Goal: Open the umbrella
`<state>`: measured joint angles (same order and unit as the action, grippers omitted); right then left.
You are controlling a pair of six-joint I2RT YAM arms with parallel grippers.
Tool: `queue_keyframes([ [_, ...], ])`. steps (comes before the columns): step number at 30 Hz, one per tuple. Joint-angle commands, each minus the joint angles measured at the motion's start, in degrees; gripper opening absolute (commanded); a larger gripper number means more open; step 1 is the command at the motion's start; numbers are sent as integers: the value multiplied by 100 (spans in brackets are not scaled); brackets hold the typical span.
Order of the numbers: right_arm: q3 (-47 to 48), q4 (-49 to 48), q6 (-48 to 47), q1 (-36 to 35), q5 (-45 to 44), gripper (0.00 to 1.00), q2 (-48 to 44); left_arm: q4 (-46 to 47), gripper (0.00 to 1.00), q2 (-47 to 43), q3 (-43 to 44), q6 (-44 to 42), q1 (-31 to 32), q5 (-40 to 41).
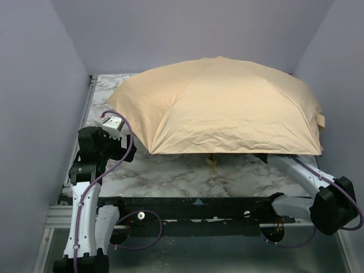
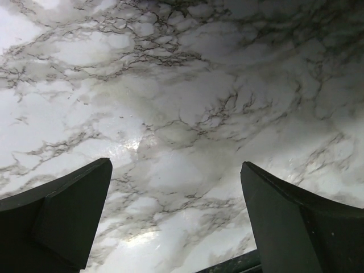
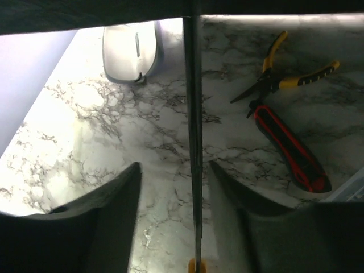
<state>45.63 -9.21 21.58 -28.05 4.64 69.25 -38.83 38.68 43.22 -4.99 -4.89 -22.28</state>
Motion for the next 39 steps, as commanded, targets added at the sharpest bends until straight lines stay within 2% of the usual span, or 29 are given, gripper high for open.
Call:
queue_keyframes([
  [1, -164, 199, -624, 12, 264, 65, -389, -494, 99, 27, 105, -1133, -43, -139],
  [3, -225, 424, -867, 11, 291, 77, -563, -513, 99, -116, -32, -1452, -39, -118],
  [8, -534, 1190, -1698, 11, 389, 91, -1205, -685, 99, -484, -275, -1996, -39, -308],
  [10, -685, 1489, -2084, 10, 450, 93, -1528, -765, 99, -632, -363, -2172, -39, -398],
  [15, -1180, 2206, -3366, 17, 484, 96, -2413, -714, 99, -976, -617, -2369, -42, -104],
  [21, -1610, 3109, -4586, 10, 418, 97, -3750, -391, 98, -1378, -1015, -2508, -44, 851],
  [25, -1730, 3535, -5139, 15, 30, 98, -4507, 45, 98, -1712, -1422, -2718, -42, 1596],
  [31, -1886, 3830, -5338, 10, -998, 98, -5180, 525, 99, -2035, -1906, -3237, -36, 1892],
  [39, -1862, 3863, -5337, 10, -1727, 98, -5371, 1067, 98, -1643, -1970, -3095, -23, 2017],
])
